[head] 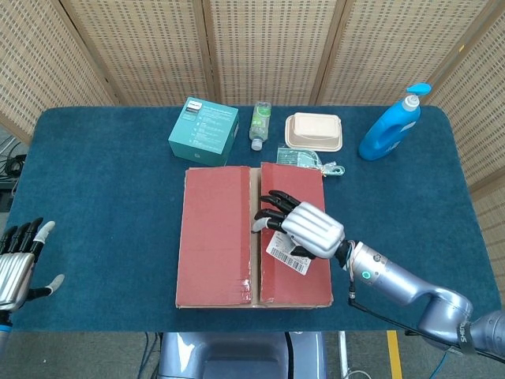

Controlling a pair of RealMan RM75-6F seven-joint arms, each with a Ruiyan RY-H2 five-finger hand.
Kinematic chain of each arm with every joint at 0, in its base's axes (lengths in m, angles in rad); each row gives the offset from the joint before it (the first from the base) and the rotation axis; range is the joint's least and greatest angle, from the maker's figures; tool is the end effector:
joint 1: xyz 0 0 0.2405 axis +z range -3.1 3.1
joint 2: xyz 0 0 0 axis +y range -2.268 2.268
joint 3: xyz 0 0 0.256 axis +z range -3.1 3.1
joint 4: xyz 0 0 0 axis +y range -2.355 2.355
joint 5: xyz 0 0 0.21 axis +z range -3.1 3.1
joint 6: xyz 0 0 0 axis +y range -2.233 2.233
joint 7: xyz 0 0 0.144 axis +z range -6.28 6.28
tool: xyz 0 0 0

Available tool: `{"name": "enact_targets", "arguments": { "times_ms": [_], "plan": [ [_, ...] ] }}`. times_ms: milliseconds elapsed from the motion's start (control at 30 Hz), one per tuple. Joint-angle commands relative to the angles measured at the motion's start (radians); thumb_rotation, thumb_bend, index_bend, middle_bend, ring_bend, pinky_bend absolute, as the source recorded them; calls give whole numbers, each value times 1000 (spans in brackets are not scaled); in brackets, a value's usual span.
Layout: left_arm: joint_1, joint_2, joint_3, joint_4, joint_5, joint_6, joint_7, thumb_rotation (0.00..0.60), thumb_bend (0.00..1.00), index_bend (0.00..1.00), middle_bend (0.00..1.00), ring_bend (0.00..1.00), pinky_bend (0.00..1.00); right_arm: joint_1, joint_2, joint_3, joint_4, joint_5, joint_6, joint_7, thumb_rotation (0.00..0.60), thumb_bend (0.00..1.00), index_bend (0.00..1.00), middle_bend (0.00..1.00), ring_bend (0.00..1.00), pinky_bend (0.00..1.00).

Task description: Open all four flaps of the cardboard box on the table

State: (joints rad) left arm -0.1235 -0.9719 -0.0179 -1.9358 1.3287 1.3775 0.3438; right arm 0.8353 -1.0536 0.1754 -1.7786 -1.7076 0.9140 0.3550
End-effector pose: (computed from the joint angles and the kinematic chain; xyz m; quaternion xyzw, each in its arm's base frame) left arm -0.2784 0.1770 0.1635 -0.6280 -0.4058 -0.2758 0.6040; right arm -0.0724 -0.3208 0.0995 0.8070 -0.3045 0.4686 0.1911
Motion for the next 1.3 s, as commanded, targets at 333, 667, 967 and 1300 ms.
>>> {"name": "enact_targets", "arguments": {
  "times_ms": [333, 667, 967, 1300],
  "plan": [
    [-5, -2, -1, 14, -23, -16, -11, 519, 269, 0, 0, 0, 0, 46, -40, 13, 21, 42, -37, -44, 600, 1000, 280, 248, 0, 0],
    [-13, -2, -1, 19, -35, -36, -28, 519, 271, 0, 0, 0, 0, 76, -65, 6, 28, 62, -69, -82, 600, 1000, 280, 248, 0, 0],
    [-15, -2, 0, 18, -42, -43, -35, 520, 270, 0, 0, 0, 0, 87, -79, -7, 54, 76, -80, -93, 600, 1000, 305, 295, 0, 0],
    [-26, 1, 1, 13, -43, -58, -44, 521, 272, 0, 0, 0, 0, 88, -79, -19, 70, 81, -61, -92, 600, 1000, 331, 394, 0, 0]
  ]
}}
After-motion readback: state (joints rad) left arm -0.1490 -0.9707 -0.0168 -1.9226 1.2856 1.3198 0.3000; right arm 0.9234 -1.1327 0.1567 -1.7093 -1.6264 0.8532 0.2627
